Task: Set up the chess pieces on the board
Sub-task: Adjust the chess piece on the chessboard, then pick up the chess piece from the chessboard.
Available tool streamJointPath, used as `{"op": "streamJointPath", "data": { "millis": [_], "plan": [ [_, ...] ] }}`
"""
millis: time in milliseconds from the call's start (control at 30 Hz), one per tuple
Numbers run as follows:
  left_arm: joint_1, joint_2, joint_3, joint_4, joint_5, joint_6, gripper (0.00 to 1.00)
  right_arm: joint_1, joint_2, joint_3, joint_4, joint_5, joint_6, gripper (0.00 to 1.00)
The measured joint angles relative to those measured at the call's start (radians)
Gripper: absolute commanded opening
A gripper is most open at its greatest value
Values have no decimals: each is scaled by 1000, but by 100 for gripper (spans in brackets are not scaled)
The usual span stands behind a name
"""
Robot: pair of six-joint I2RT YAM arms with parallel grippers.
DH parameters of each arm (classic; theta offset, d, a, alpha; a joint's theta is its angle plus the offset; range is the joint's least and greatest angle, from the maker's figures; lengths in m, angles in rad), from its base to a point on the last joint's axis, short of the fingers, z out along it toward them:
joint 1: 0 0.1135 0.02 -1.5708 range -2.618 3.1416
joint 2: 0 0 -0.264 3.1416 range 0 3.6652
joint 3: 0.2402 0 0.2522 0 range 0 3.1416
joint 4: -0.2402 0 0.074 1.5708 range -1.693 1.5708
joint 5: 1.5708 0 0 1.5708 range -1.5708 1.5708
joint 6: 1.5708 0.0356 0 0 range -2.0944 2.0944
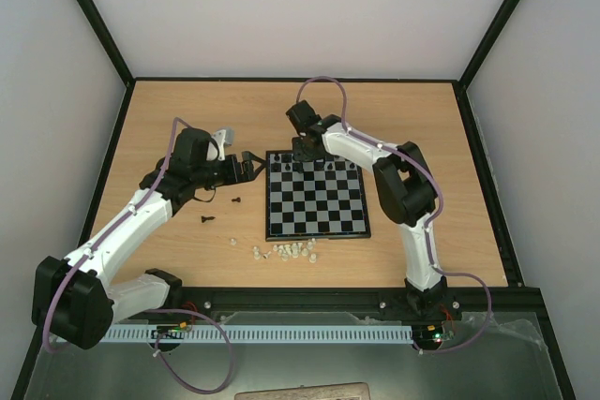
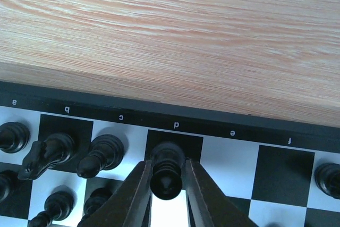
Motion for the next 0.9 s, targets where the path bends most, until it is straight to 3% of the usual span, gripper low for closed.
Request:
{"op": "streamJointPath", "data": {
  "millis": [300, 700, 900],
  "plan": [
    [0, 0, 0, 0, 0, 0, 99, 0, 1, -2, 3, 2, -3, 35],
    [0, 0, 0, 0, 0, 0, 99, 35, -238, -133, 31, -7, -7, 36],
    [0, 0, 0, 0, -1, -1, 99, 66, -237, -144, 38, -61, -10, 35]
  ]
}}
